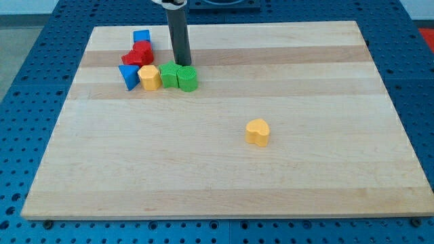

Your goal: Push the green blocks close to the yellow hexagon

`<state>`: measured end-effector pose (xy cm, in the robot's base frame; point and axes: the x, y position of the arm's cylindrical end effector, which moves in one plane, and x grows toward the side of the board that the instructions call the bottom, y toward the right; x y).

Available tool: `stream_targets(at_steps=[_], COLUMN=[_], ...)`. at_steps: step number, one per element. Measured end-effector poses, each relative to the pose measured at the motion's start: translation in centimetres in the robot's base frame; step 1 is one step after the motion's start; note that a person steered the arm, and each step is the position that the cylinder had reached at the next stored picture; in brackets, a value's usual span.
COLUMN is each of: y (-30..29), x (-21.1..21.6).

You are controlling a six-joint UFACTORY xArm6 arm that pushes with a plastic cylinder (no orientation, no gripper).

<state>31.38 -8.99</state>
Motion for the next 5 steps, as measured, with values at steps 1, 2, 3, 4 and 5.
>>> stream_targets(at_steps=[1,2,3,4,5], y=[-0.3,-0.9,-1.5,-1.8,-1.8], x=[0.0,0.0,0.0,0.0,0.2])
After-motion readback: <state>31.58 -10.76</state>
